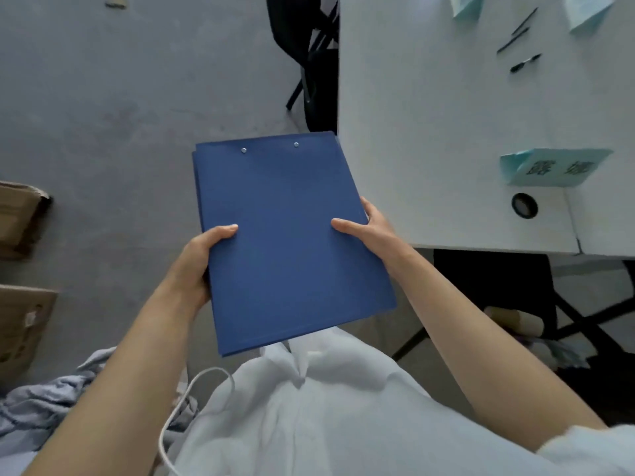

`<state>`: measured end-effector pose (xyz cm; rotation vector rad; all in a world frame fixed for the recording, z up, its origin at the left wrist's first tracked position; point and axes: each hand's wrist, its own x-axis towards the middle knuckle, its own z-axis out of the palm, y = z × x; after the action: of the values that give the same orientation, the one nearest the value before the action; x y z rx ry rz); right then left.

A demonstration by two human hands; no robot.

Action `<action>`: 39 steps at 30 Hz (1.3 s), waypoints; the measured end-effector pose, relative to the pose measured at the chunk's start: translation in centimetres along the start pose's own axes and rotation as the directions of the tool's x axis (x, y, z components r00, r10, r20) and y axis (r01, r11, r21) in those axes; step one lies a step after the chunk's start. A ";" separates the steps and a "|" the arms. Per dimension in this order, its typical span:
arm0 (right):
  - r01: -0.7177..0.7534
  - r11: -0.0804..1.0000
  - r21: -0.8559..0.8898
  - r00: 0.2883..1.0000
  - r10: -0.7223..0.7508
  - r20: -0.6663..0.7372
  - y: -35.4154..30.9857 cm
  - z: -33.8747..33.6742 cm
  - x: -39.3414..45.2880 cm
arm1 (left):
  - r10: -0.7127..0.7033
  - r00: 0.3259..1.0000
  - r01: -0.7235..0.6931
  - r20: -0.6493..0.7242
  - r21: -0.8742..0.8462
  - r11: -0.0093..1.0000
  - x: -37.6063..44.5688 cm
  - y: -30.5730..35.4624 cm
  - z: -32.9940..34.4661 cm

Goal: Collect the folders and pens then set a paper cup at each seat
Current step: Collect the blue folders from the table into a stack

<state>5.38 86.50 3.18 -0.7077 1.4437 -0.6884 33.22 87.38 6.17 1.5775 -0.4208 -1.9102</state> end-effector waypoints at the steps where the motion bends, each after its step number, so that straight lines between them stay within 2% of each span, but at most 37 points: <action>1: -0.003 1.000 0.006 1.000 0.003 -0.028 -0.5 -0.6 0.7 | -0.004 1.000 0.004 0.015 0.022 1.000 1.0 1.0 0.7; 5: -0.038 0.996 0.086 0.996 0.045 -0.083 -2.9 -3.3 3.5 | 0.005 0.999 -0.009 0.047 0.081 0.997 5.6 5.0 4.2; 8: -0.081 0.984 0.161 0.994 0.091 -0.056 -4.8 -5.5 5.0 | 0.027 0.997 -0.034 0.066 0.116 0.993 8.1 7.5 7.1; 12: -0.064 0.977 0.202 0.994 0.080 -0.071 -7.4 -8.5 7.0 | 0.011 0.992 -0.034 0.126 0.186 0.982 11.6 10.7 10.6; 20: 0.023 0.941 0.338 0.965 0.067 -0.254 -9.8 -13.0 9.4 | -0.066 0.976 -0.004 0.208 0.319 0.948 18.2 15.6 18.2; 24: 0.054 0.937 0.344 0.918 0.089 -0.386 -10.4 -14.4 10.6 | -0.086 0.952 -0.050 0.294 0.426 0.904 22.2 18.1 21.8; 29: 0.141 0.917 0.372 0.853 0.079 -0.516 -11.5 -14.9 12.2 | -0.129 0.899 -0.147 0.419 0.566 0.811 26.8 22.0 26.2; 32: 0.202 0.887 0.416 0.770 0.119 -0.627 -12.8 -14.5 13.3 | -0.217 0.833 -0.218 0.509 0.662 0.717 29.6 25.0 29.1; 36: 0.266 0.862 0.432 0.614 0.194 -0.765 -14.4 -13.2 13.7 | -0.335 0.714 -0.348 0.615 0.727 0.592 32.2 27.9 33.0; 39: 0.324 0.855 0.406 0.561 0.172 -0.810 -14.1 -12.1 13.7 | -0.387 0.602 -0.480 0.699 0.704 0.524 33.2 28.6 34.8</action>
<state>-6.38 66.83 5.61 0.0566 1.9469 -1.5725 3.89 39.65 6.15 0.9191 -2.1177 -2.4352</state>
